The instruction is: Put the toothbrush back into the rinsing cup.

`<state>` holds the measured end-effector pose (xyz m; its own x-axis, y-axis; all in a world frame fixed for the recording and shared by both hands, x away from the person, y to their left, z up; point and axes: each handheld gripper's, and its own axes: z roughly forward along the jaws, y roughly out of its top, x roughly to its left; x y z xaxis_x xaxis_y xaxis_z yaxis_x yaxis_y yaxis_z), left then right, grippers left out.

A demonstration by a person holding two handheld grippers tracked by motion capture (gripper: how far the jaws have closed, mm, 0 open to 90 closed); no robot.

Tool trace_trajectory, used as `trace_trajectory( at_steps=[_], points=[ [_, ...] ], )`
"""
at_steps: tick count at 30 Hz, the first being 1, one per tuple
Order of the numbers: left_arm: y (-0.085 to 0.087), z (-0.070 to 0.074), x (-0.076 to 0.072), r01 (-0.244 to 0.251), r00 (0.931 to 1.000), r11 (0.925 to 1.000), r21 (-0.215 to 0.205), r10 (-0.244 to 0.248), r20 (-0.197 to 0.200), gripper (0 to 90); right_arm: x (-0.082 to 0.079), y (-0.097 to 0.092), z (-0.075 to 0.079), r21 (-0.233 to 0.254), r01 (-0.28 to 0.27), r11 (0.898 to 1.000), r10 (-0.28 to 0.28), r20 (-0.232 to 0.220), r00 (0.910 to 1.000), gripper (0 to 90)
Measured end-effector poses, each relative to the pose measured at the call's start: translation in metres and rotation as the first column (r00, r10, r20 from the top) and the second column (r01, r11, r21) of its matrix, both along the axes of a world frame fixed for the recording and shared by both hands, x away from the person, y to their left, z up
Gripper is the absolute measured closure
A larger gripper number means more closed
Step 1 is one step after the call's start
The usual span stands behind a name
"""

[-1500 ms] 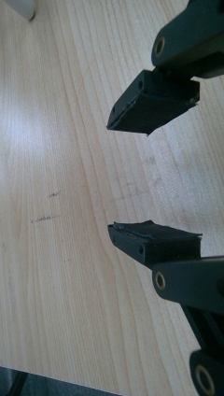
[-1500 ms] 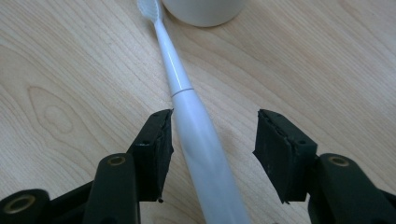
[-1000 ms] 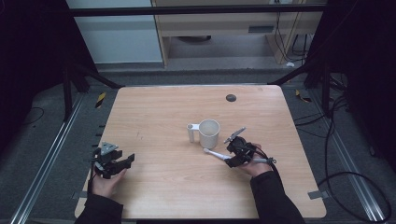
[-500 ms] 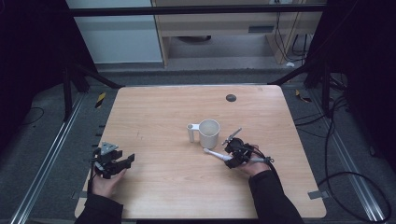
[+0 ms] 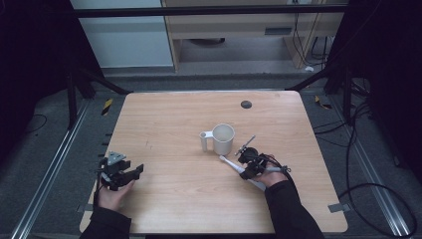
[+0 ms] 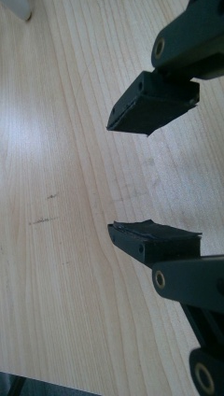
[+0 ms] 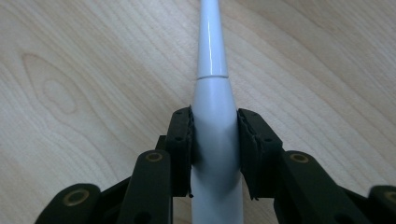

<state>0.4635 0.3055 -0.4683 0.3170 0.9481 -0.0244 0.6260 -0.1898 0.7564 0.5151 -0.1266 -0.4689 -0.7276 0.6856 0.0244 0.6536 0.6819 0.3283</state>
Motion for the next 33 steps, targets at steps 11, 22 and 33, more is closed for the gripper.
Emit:
trace_trajectory(
  at_steps=[11,22,33],
  points=[
    [-0.001,0.0,0.0,-0.001,1.0,1.0,-0.003,0.001,0.0,42.9,-0.016,-0.001,0.015,0.044,-0.047,0.998,0.048,-0.014,0.9988,67.4],
    [0.0,0.0,0.0,-0.001,1.0,1.0,-0.004,0.001,0.0,43.1,-0.028,-0.014,0.041,0.173,0.001,0.985,-0.018,0.095,0.9953,67.5],
    [0.0,0.0,0.0,-0.002,1.0,1.0,-0.002,0.002,0.001,43.1,-0.031,-0.031,0.061,0.319,0.063,0.946,-0.154,0.27,0.9505,67.5]
  ],
)
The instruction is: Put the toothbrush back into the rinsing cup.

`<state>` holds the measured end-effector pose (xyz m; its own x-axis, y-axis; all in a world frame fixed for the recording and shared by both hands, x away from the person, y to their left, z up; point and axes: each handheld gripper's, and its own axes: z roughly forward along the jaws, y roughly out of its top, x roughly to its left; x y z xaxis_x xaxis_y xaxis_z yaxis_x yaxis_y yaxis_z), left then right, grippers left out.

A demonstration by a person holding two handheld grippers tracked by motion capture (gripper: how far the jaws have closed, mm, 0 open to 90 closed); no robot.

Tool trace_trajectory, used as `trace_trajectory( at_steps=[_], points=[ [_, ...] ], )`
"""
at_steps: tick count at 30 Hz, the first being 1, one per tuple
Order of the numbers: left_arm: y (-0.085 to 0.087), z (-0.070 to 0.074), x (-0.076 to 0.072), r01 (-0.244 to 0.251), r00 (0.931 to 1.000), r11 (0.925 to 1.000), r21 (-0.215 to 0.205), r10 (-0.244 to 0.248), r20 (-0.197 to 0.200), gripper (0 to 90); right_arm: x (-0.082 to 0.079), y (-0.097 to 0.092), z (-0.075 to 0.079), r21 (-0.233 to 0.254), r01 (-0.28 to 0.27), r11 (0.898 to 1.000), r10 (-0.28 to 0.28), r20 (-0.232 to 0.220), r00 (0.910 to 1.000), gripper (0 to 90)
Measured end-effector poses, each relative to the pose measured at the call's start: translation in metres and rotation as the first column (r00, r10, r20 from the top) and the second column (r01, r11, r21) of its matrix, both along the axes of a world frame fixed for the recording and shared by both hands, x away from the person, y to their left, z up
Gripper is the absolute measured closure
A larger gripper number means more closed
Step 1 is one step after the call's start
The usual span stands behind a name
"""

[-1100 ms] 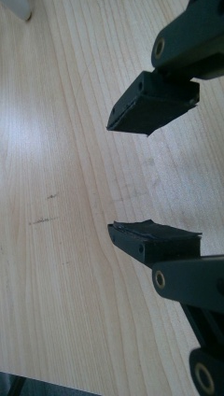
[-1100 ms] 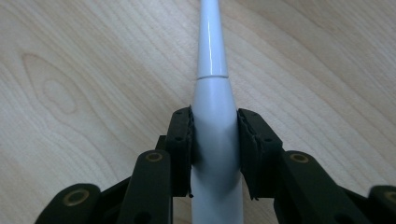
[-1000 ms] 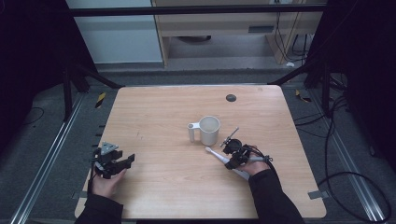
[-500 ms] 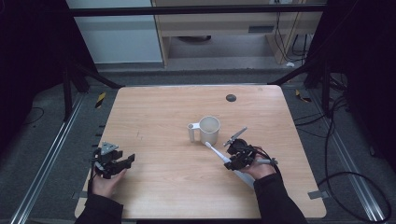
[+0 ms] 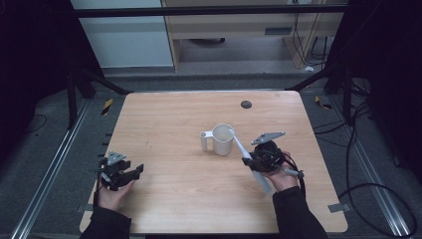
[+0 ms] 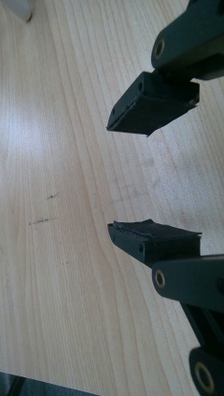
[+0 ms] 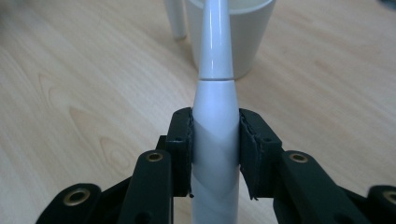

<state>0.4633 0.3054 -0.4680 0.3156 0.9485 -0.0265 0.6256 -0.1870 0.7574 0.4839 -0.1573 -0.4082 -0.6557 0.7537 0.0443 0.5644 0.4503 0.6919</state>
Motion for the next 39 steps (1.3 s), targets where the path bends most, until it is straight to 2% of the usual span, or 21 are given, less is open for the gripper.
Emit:
trace_trajectory(
  at_steps=[4,6,7,10,12,14,15,16,19,21,22,23,24,28,34,37,38,39],
  points=[
    [0.0,0.0,0.0,0.001,1.0,1.0,0.001,-0.001,0.0,43.2,-0.001,-0.002,0.004,0.046,0.031,0.998,-0.034,0.046,0.9984,67.5],
    [0.0,0.0,0.0,0.001,1.0,1.0,0.001,-0.001,0.0,43.2,-0.002,-0.004,0.008,0.097,0.059,0.994,-0.068,0.085,0.9941,67.5],
    [0.0,0.0,0.0,0.0,1.0,1.0,0.001,0.0,0.001,43.2,-0.002,-0.004,0.008,0.097,0.059,0.994,-0.068,0.085,0.9941,67.5],
    [0.0,0.0,0.0,0.0,1.0,1.0,0.001,0.0,0.0,43.2,-0.001,-0.004,0.013,0.148,0.08,0.986,-0.1,0.128,0.9868,67.5],
    [0.0,0.0,0.0,0.0,1.0,1.0,0.001,0.0,0.001,43.2,-0.001,-0.002,0.019,0.199,0.103,0.975,-0.14,0.182,0.9732,67.5],
    [0.0,0.0,0.0,0.0,1.0,1.0,0.001,0.0,0.001,43.2,0.0,-0.001,0.023,0.227,0.116,0.967,-0.162,0.197,0.9669,67.5],
    [0.0,0.0,0.0,0.0,1.0,1.0,0.001,0.0,0.001,43.2,0.0,-0.001,0.023,0.227,0.116,0.967,-0.162,0.197,0.9669,67.5],
    [0.0,0.0,0.0,0.0,1.0,1.0,0.0,0.0,0.001,43.2,0.001,0.001,0.026,0.256,0.122,0.959,-0.18,0.217,0.9594,67.5],
    [0.0,0.0,0.0,0.0,1.0,1.0,0.001,0.0,0.002,43.2,0.002,0.003,0.029,0.282,0.123,0.951,-0.194,0.239,0.9514,67.5],
    [0.0,0.0,0.0,-0.001,1.0,1.0,0.001,0.001,0.003,43.2,0.003,0.005,0.031,0.306,0.129,0.943,-0.212,0.255,0.9435,67.4],
    [0.0,0.0,0.0,-0.001,1.0,1.0,0.001,0.001,0.003,43.2,0.005,0.007,0.034,0.331,0.136,0.934,-0.23,0.265,0.9363,67.5],
    [0.0,0.0,0.0,-0.001,1.0,1.0,0.002,0.001,0.004,43.2,0.005,0.007,0.034,0.331,0.136,0.934,-0.23,0.265,0.9363,67.5],
    [0.0,0.0,0.0,-0.002,1.0,1.0,0.001,0.002,0.006,43.3,0.006,0.009,0.035,0.352,0.136,0.926,-0.242,0.276,0.9302,67.5],
    [0.0,0.0,0.0,-0.002,1.0,1.0,0.002,0.002,0.006,43.4,0.01,0.012,0.038,0.396,0.15,0.906,-0.28,0.295,0.9137,67.5],
    [0.0,0.0,0.0,-0.003,1.0,1.0,0.001,0.003,0.007,43.4,0.017,0.016,0.044,0.443,0.167,0.881,-0.326,0.312,0.8921,67.5],
    [0.0,0.0,0.0,-0.003,1.0,1.0,0.001,0.003,0.007,43.5,0.021,0.019,0.045,0.469,0.18,0.865,-0.356,0.32,0.878,67.5],
    [0.0,0.0,0.0,-0.002,1.0,1.0,0.0,0.002,0.007,43.5,0.021,0.019,0.045,0.469,0.18,0.865,-0.356,0.32,0.878,67.5],
    [0.0,0.0,0.0,-0.004,1.0,1.0,-0.002,0.004,0.009,43.5,0.023,0.02,0.046,0.478,0.183,0.859,-0.364,0.32,0.8749,67.5]
  ],
)
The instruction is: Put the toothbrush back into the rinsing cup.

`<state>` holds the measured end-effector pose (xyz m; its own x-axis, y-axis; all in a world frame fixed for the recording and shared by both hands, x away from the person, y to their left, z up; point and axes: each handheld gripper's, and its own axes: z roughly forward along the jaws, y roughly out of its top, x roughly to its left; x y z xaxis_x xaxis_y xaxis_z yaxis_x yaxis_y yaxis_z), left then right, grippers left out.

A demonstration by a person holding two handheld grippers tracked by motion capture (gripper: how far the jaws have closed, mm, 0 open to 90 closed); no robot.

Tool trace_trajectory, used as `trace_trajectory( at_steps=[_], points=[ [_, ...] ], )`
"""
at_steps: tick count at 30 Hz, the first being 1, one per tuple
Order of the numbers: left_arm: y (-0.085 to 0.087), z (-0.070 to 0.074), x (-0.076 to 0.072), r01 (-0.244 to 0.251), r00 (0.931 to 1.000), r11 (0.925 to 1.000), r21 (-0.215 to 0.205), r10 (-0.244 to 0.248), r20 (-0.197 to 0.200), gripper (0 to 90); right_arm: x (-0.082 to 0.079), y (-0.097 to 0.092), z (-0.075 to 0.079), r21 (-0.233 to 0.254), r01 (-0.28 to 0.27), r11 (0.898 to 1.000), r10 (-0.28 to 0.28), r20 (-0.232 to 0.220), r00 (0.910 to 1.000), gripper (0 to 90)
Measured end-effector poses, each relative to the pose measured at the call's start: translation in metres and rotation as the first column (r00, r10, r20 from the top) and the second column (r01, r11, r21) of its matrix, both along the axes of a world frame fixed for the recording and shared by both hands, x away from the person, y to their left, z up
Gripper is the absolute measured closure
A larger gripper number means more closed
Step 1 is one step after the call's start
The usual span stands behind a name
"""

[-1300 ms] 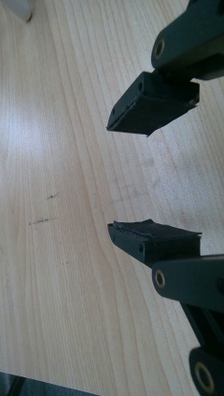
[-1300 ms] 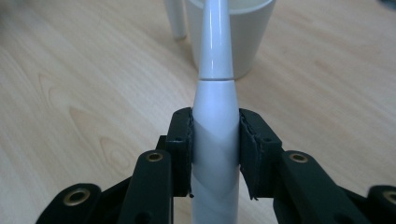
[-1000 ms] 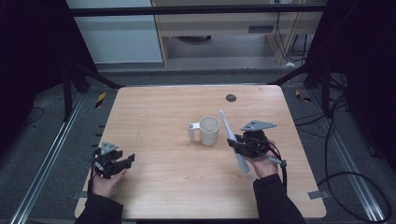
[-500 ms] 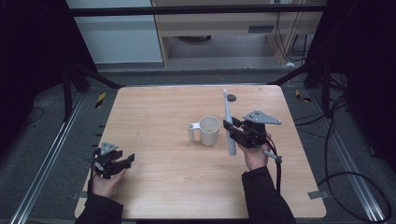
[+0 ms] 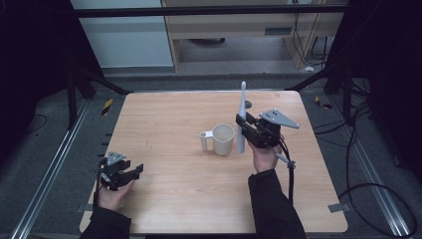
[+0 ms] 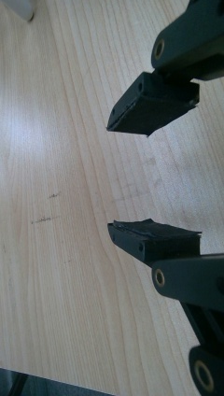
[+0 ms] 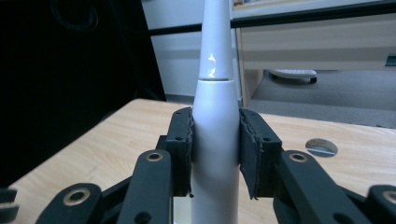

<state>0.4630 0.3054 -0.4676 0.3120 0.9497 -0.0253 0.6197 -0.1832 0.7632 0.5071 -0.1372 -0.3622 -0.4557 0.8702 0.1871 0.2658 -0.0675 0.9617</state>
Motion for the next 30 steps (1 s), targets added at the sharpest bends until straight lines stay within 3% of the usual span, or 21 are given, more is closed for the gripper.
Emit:
trace_trajectory(
  at_steps=[19,30],
  points=[
    [0.0,0.0,0.0,-0.001,1.0,1.0,-0.001,0.001,0.003,43.6,0.032,0.021,0.003,0.113,0.047,0.992,-0.051,0.035,0.9981,67.4],
    [0.0,0.0,0.0,0.0,1.0,1.0,0.0,0.0,0.001,43.6,0.048,0.032,-0.008,0.124,0.061,0.99,-0.065,0.022,0.9977,67.4]
  ],
)
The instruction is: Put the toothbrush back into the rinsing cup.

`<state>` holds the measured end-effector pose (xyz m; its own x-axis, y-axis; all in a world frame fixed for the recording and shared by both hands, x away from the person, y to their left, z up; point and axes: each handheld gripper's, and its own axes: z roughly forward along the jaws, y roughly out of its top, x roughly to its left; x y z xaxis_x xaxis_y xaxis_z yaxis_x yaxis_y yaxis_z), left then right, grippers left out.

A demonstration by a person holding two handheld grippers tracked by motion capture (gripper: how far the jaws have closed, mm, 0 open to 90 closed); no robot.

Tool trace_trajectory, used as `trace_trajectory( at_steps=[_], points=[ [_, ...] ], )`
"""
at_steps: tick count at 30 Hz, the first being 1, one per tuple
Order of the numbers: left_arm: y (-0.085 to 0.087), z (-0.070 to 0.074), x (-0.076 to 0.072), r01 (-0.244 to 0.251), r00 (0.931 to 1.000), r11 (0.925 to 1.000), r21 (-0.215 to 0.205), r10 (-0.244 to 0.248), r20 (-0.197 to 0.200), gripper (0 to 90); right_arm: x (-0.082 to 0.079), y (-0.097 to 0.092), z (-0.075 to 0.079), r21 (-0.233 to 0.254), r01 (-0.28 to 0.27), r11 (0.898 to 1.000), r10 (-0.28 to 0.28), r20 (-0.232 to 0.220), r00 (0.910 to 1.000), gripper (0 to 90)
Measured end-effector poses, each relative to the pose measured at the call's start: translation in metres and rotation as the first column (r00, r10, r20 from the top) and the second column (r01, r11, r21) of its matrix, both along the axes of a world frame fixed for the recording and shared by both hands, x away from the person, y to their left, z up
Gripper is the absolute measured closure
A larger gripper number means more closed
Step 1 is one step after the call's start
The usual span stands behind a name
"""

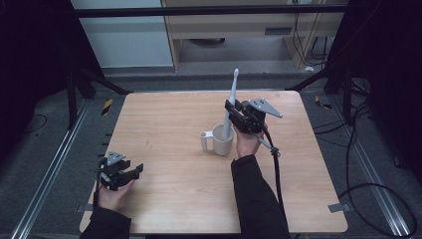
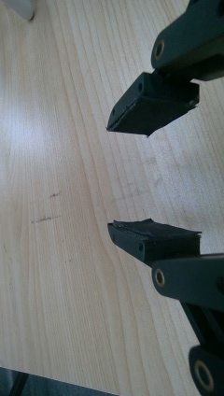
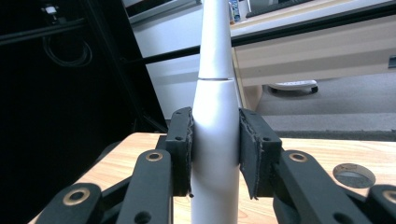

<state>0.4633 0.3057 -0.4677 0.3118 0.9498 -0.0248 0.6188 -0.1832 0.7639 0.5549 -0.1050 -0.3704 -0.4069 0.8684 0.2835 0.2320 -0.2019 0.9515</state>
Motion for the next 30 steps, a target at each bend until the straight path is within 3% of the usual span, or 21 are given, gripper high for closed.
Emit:
trace_trajectory(
  at_steps=[16,30],
  points=[
    [0.0,0.0,0.0,0.0,1.0,1.0,0.002,0.0,0.001,44.1,0.015,0.015,-0.022,-0.039,0.005,0.999,-0.008,-0.078,0.9969,67.3],
    [0.0,0.0,0.0,0.0,1.0,1.0,0.002,0.0,0.002,44.0,0.019,0.023,-0.04,-0.132,-0.012,0.991,-0.013,-0.186,0.9824,67.1]
  ],
)
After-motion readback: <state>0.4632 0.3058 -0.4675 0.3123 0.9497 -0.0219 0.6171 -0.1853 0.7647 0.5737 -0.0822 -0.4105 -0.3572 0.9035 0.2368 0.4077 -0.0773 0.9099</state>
